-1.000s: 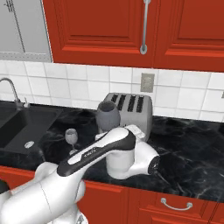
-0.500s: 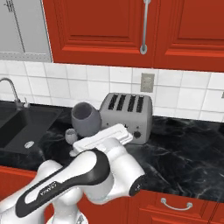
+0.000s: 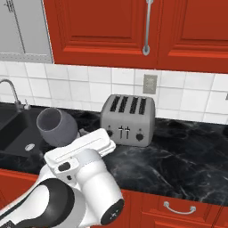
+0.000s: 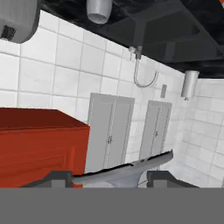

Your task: Retrieve the wine glasses from the counter and place one next to each plate.

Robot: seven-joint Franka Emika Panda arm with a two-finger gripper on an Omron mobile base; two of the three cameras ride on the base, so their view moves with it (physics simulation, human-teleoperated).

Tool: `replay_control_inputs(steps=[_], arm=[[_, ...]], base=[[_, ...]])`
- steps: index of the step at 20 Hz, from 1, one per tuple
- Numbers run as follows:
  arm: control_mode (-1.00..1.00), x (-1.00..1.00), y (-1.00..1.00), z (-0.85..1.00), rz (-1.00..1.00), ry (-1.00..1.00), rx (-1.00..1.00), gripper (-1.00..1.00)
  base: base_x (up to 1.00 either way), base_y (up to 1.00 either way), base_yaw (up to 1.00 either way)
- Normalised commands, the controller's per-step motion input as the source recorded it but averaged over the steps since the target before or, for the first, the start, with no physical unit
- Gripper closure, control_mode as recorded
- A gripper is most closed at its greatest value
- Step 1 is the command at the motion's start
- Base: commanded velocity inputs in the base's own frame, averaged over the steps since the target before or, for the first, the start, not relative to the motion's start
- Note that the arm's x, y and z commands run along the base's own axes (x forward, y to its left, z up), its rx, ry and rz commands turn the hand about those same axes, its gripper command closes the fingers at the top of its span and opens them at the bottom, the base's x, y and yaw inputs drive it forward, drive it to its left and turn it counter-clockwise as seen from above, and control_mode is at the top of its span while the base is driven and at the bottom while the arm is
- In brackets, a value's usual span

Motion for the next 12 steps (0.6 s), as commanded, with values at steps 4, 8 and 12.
replay_control_inputs(steps=[4, 8, 12], arm=[[1.00, 0.00, 0.00, 0.00, 0.00, 0.00, 0.00, 1.00], [1.00, 0.00, 0.00, 0.00, 0.00, 0.00, 0.00, 1.00], [1.00, 0.00, 0.00, 0.00, 0.00, 0.00, 0.00, 1.00]], base=[[-0.94, 0.68, 0.00], [-0.62, 0.97, 0.17], [-0.41, 1.00, 0.31]])
